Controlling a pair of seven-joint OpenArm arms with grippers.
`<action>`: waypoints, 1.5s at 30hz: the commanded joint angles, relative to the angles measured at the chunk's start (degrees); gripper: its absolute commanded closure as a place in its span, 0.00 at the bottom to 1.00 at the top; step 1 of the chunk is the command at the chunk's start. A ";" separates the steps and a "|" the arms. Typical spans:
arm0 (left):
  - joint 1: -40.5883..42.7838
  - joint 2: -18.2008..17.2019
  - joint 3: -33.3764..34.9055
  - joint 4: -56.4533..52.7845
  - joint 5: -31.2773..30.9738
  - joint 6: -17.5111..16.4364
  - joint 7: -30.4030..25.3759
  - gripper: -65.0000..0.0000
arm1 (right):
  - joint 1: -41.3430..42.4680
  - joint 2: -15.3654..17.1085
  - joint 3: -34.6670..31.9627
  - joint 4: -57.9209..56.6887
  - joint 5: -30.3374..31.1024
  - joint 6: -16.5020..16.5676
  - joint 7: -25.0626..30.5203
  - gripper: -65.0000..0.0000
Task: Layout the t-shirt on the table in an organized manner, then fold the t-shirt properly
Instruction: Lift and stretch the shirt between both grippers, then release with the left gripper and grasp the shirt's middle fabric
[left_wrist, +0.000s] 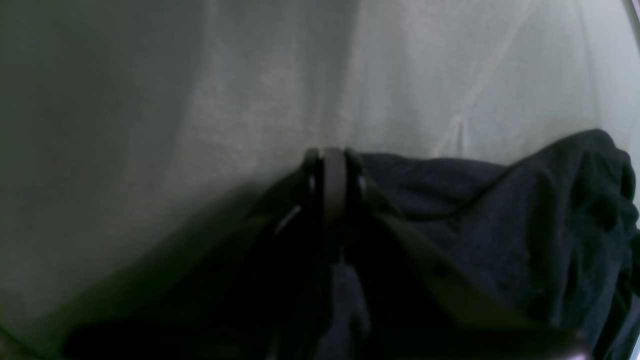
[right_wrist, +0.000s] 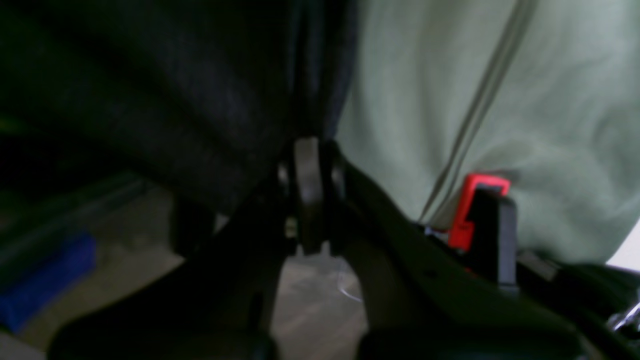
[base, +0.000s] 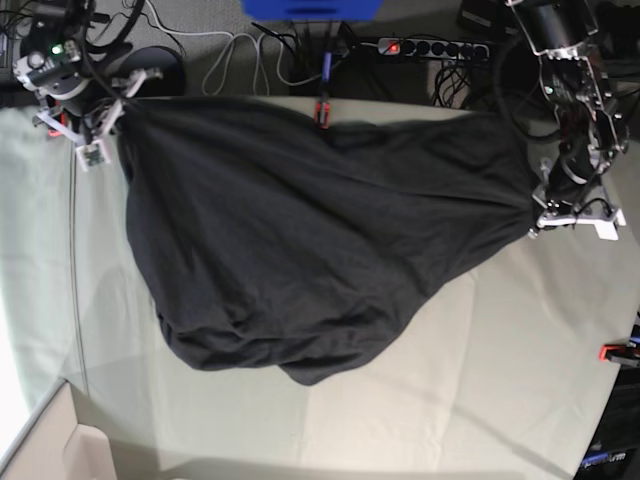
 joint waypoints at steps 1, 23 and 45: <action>-0.51 -0.76 -0.15 0.99 -0.45 -0.32 -1.12 1.00 | -0.21 0.58 -0.12 0.70 0.60 2.02 0.88 1.00; 14.26 1.70 16.11 28.94 -0.54 -0.41 -1.20 1.00 | -4.43 0.49 0.32 0.61 0.51 2.02 1.15 1.00; -0.33 -6.65 67.54 24.11 0.16 0.21 -1.64 1.00 | -3.91 1.46 0.23 0.61 0.51 2.02 1.24 1.00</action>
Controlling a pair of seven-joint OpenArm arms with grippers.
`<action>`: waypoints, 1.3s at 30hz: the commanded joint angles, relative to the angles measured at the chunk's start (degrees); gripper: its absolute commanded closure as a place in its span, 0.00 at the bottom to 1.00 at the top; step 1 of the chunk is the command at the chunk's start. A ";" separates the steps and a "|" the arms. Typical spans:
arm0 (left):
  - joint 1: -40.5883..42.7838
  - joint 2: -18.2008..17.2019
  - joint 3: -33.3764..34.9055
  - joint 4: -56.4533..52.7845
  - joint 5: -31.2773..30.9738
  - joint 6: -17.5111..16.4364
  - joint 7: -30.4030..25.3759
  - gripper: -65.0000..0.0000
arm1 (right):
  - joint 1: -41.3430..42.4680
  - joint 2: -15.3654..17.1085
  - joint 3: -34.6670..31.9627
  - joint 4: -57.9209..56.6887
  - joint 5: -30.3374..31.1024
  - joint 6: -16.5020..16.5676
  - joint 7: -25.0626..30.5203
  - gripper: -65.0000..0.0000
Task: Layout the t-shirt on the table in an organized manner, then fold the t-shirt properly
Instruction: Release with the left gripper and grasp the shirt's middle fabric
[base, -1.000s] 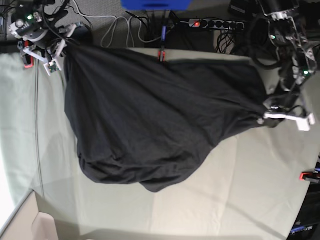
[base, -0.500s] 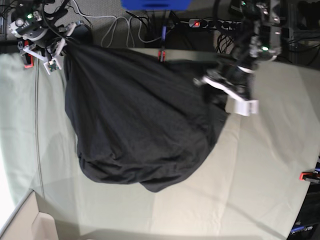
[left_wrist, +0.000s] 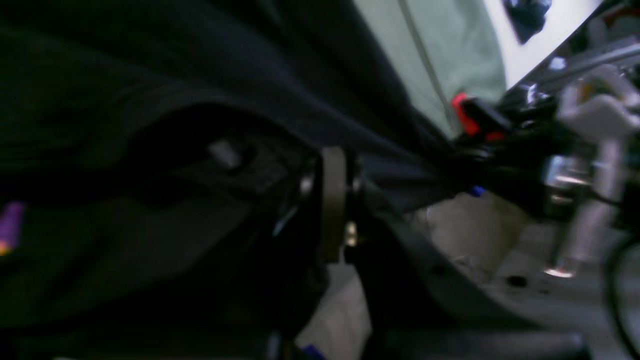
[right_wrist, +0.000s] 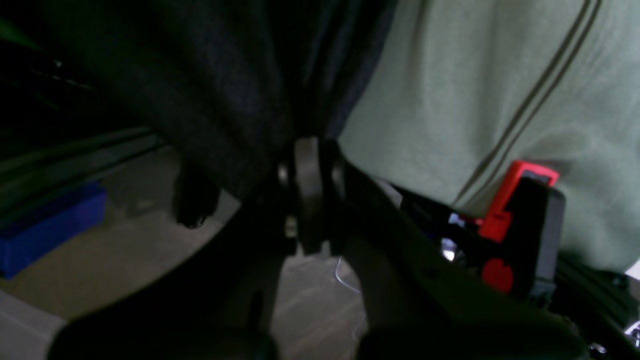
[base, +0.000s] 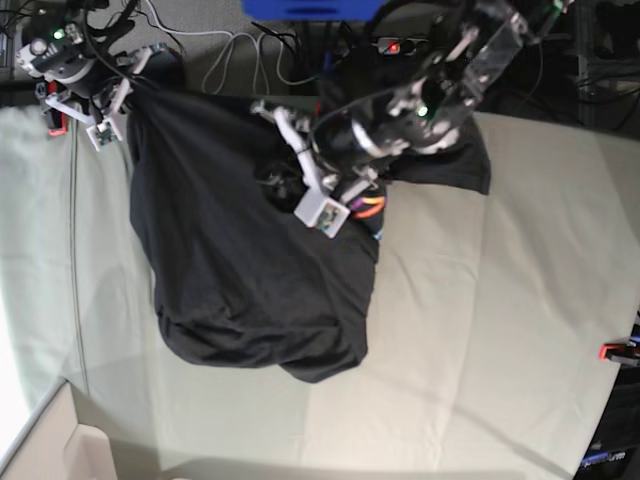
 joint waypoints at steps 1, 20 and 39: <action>-0.91 -0.05 0.44 -0.40 -0.40 -0.08 -0.55 1.00 | -0.26 0.63 0.32 0.78 0.29 0.23 0.60 1.00; 2.70 2.76 -9.14 1.27 -0.40 0.10 -0.99 0.40 | 0.80 1.51 0.32 0.87 0.29 0.23 0.60 0.78; 5.51 14.81 -19.78 -12.62 9.09 7.40 -12.68 0.40 | 0.89 1.59 0.14 0.87 0.29 0.23 0.60 0.56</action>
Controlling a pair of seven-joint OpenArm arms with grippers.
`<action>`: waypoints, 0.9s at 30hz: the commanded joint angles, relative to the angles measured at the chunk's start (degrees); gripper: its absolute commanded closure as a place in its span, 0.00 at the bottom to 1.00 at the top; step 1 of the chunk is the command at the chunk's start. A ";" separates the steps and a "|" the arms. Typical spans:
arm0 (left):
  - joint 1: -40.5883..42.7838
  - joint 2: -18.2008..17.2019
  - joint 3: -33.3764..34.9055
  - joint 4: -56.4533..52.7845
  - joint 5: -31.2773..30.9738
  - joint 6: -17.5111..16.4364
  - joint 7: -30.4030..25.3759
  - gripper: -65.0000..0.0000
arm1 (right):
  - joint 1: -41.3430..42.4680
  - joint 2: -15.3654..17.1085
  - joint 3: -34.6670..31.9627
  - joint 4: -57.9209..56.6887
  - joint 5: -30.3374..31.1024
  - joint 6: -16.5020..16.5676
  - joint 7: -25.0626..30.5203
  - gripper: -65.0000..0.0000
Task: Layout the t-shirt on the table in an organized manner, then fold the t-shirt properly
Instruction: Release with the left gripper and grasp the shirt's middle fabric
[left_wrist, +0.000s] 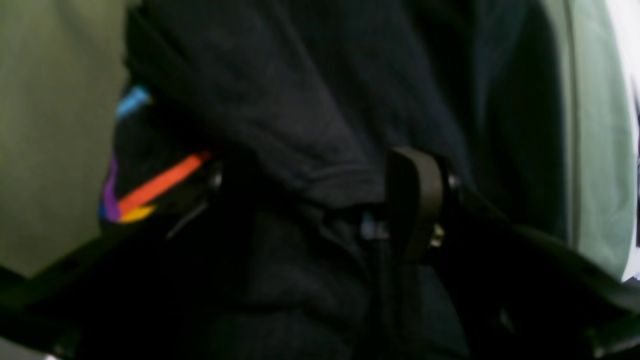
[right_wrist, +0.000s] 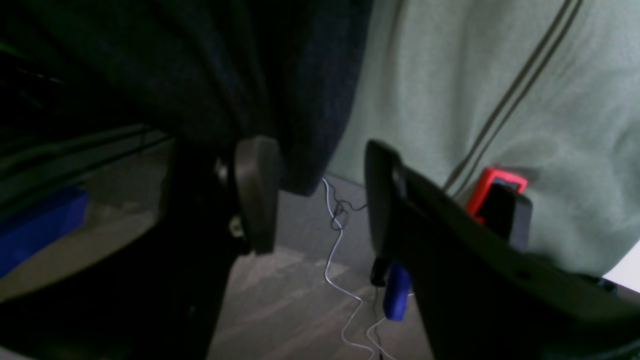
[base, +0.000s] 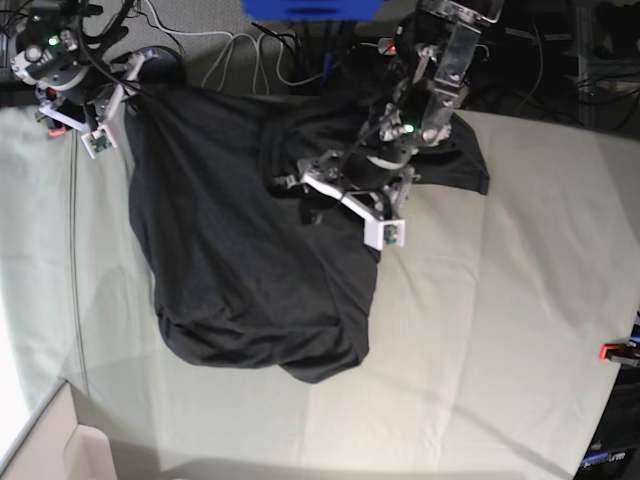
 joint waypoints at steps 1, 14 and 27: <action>-0.35 0.38 -0.28 0.78 -0.20 -0.25 -1.42 0.40 | -0.21 0.65 0.16 0.85 0.47 0.21 0.78 0.56; -0.43 0.38 -0.19 0.16 -0.20 3.26 -1.60 0.40 | 0.94 0.65 0.34 0.76 0.47 0.21 0.78 0.56; -2.81 1.53 -0.28 -2.65 -0.20 3.00 -1.51 0.55 | 0.94 0.74 0.34 0.76 0.47 0.21 0.78 0.56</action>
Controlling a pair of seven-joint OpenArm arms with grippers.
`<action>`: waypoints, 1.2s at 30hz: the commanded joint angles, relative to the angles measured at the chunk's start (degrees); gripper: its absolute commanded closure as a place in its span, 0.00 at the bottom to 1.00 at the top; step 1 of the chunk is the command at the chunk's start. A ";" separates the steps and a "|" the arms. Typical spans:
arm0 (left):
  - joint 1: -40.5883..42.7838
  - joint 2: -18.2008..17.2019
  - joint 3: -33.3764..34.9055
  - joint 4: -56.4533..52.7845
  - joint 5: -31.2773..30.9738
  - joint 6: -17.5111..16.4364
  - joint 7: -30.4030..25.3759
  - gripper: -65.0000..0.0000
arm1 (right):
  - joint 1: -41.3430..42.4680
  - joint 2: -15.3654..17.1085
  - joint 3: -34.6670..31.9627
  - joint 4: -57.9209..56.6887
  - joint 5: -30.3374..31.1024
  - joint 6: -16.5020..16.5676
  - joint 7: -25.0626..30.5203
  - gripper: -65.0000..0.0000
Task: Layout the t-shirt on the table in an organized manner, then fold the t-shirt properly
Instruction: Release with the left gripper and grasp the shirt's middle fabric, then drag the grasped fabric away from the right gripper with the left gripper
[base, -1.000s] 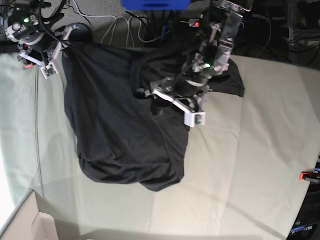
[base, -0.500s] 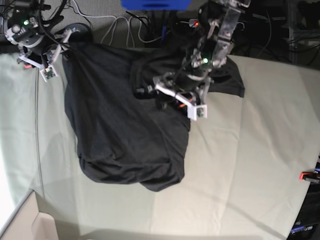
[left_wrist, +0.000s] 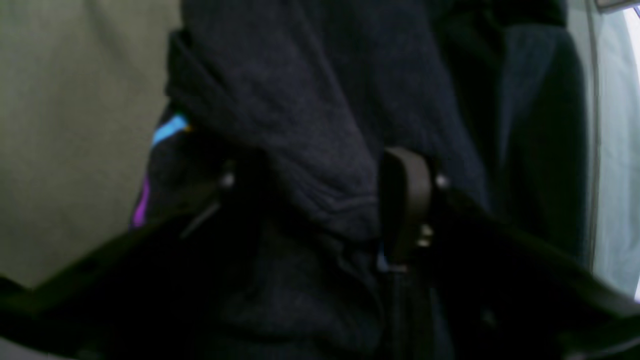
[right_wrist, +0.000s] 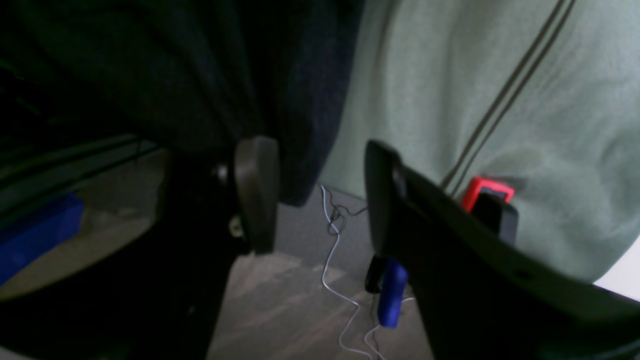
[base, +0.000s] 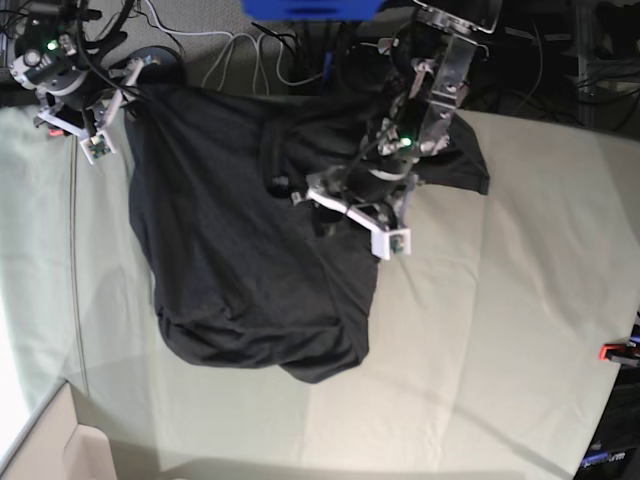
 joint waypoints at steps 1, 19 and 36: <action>-1.04 0.43 0.09 0.12 -0.20 -0.37 -0.62 0.59 | -0.03 0.61 0.32 0.78 0.49 0.21 0.78 0.56; 0.10 -0.09 -0.88 4.34 -0.29 -0.54 -0.70 1.00 | -0.29 0.70 0.40 0.78 0.49 0.21 0.78 0.56; -4.56 -7.74 -16.00 20.52 -0.20 -0.54 -0.18 1.00 | -0.03 0.70 0.40 0.78 0.49 0.21 0.78 0.56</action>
